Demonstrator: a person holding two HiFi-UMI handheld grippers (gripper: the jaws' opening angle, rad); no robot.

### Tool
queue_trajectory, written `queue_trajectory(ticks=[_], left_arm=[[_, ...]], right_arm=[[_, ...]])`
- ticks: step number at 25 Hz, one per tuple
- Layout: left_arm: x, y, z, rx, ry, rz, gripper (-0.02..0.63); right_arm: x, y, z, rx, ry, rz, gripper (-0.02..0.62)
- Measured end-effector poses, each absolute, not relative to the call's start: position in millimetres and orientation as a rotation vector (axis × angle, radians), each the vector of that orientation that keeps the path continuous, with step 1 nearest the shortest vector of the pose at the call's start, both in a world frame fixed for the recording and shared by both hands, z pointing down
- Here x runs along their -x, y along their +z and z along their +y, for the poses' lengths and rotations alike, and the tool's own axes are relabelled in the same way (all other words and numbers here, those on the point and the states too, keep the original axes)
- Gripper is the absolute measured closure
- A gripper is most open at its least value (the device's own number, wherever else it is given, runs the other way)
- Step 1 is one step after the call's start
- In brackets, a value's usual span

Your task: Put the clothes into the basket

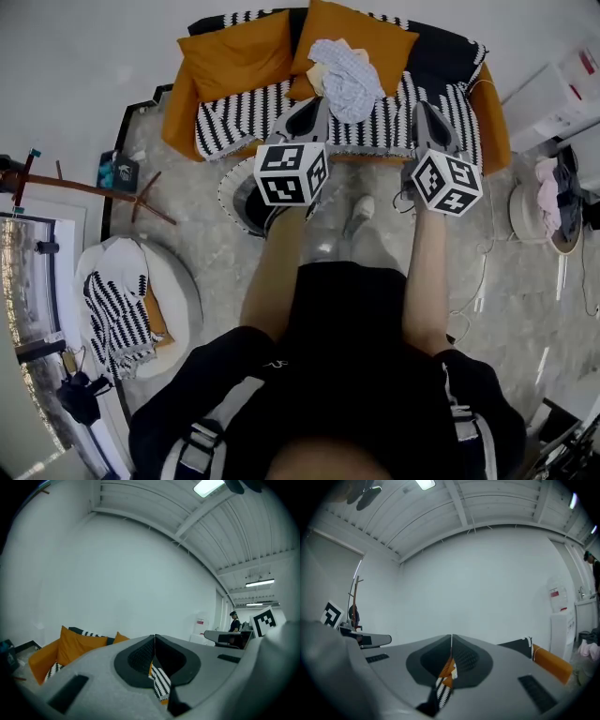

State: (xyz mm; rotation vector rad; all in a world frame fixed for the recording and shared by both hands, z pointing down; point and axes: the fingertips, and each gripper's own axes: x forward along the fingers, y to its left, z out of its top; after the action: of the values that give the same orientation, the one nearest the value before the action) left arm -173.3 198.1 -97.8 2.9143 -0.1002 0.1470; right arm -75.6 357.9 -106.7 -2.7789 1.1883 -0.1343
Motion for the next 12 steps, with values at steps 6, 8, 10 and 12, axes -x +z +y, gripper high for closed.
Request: queue_trajectory(ticks=[6, 8, 10, 12], left_arm=[[115.5, -86.4, 164.7, -3.015, 0.151, -0.168, 0.597], [87.4, -73.4, 155.9, -2.983, 0.185, -0.164, 0.597], [56.9, -61.7, 143.2, -2.947, 0.212, -0.182, 0.597], [24.6, -53.9, 132.4, -2.934, 0.215, -0.207, 0.595]], right_arm=[[9.2, -88.2, 308.7, 2.746, -0.179, 1.278, 0.583], [-18.1, -84.7, 290.7, 2.738, -0.191, 1.315, 0.583], [-48.9, -80.6, 272.0, 2.745, -0.215, 1.365, 0.583], [-82.4, -74.3, 258.6, 2.756, -0.255, 1.409, 0.583]])
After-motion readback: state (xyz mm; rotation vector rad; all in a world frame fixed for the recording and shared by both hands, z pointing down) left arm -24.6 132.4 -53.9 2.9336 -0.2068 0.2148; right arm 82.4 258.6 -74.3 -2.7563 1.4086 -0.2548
